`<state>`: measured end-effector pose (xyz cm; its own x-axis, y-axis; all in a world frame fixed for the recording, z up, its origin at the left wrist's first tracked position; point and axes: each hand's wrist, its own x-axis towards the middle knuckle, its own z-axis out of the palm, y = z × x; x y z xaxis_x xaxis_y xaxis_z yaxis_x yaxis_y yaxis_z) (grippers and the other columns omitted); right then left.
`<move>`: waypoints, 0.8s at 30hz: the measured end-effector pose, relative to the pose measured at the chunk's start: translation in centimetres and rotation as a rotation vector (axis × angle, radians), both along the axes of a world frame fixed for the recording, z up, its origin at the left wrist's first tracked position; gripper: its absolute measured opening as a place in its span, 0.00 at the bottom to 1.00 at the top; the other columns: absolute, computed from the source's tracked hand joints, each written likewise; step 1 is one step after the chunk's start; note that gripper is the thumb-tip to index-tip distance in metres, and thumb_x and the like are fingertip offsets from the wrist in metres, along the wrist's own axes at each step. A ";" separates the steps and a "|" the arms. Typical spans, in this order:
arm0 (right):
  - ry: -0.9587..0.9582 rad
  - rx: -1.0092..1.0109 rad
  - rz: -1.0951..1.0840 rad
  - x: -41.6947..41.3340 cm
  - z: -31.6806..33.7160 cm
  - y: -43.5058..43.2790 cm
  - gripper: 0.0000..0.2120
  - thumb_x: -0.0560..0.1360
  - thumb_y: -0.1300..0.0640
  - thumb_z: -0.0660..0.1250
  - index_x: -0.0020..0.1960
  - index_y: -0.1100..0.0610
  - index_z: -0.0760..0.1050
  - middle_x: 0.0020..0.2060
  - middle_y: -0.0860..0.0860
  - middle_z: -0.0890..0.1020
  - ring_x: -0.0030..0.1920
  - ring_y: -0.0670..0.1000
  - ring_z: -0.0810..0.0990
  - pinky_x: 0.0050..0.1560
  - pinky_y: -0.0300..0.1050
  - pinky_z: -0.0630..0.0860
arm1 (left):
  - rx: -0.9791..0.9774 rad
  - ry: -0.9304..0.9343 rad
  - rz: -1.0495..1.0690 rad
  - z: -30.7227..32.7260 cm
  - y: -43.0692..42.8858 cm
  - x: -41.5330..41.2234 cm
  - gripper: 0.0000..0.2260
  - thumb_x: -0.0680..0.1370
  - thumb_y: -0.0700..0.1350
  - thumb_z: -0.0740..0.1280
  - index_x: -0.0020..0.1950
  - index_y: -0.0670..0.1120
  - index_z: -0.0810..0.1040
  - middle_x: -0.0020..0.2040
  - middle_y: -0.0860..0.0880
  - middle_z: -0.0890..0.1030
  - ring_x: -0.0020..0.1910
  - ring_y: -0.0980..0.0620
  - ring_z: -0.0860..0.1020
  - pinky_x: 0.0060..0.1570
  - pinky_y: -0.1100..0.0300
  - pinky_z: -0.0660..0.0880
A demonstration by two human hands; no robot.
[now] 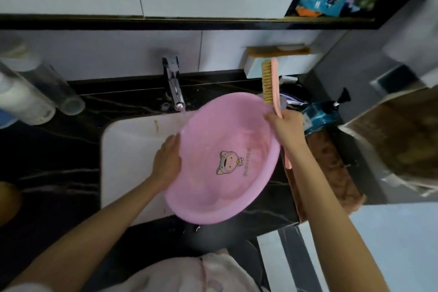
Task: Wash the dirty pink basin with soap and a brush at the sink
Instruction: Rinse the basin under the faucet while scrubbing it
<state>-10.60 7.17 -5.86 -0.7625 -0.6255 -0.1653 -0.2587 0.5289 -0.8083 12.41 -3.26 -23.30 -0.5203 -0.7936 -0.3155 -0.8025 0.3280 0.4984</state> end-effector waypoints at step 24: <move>0.263 -0.071 0.034 3.2 0.4 -0.1 0.20 0.73 0.64 0.64 0.26 0.52 0.62 0.22 0.48 0.63 0.19 0.42 0.61 0.25 0.33 0.61 | -0.332 -0.385 -0.521 -4.4 3.2 -5.2 0.28 0.79 0.51 0.40 0.76 0.43 0.38 0.76 0.45 0.37 0.74 0.41 0.35 0.67 0.38 0.31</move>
